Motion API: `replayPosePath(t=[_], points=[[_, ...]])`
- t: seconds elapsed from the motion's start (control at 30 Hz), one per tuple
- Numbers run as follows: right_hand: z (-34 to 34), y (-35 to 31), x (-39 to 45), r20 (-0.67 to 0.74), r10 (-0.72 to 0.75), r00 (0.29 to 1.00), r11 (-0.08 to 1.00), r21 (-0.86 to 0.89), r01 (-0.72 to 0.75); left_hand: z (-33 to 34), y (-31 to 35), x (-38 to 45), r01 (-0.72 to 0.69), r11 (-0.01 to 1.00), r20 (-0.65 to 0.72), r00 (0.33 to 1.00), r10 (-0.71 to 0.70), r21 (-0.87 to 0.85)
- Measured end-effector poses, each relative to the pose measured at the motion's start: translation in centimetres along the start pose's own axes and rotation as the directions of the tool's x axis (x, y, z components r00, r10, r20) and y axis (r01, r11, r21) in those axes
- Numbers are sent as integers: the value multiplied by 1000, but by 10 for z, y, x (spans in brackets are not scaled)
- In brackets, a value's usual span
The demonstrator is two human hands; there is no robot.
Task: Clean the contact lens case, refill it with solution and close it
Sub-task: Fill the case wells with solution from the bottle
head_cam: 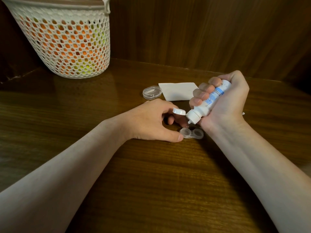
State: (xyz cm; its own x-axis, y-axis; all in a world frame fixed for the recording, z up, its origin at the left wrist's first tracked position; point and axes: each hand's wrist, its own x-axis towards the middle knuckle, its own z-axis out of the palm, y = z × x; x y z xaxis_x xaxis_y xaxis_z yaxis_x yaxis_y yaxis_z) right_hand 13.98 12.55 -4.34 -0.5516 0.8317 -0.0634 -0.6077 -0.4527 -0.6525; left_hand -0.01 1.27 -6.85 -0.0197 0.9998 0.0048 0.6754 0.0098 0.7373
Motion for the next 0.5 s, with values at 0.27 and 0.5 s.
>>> replayPosePath(t=[0.27,0.5], points=[[0,1,0,-4,0,1000,1000,-3,0,0,-1,0,3,1000,2,1000,-3,3],[-3,3,1,-16,69,998,998,2,-69,0,-1,1,-21,999,-23,999,21,31]])
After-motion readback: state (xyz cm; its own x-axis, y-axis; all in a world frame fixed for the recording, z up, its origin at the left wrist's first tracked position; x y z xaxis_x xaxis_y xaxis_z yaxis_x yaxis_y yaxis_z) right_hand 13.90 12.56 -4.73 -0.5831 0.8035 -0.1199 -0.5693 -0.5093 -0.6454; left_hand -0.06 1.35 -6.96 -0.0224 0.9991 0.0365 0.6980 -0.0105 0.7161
